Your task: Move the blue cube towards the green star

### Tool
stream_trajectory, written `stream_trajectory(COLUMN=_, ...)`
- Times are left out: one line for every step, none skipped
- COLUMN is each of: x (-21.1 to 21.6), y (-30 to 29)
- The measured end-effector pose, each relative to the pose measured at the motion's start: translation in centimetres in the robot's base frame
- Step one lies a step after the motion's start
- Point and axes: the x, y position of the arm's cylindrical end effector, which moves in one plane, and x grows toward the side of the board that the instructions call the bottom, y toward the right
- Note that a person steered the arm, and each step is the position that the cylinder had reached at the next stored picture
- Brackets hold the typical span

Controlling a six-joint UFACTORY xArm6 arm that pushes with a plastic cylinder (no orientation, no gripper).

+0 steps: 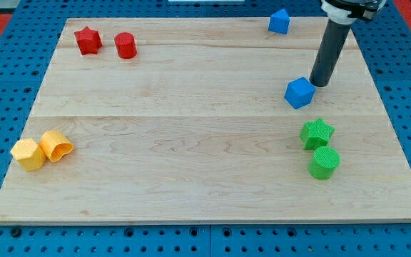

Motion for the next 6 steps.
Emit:
stream_trajectory(x=-2.8, y=-4.4)
stream_trajectory(x=-0.4, y=-5.2)
stream_trajectory(x=1.0, y=-2.3)
stream_trajectory(x=-4.7, y=0.2)
stream_trajectory(x=-12.5, y=4.9)
stream_trajectory(x=-17.8, y=4.5)
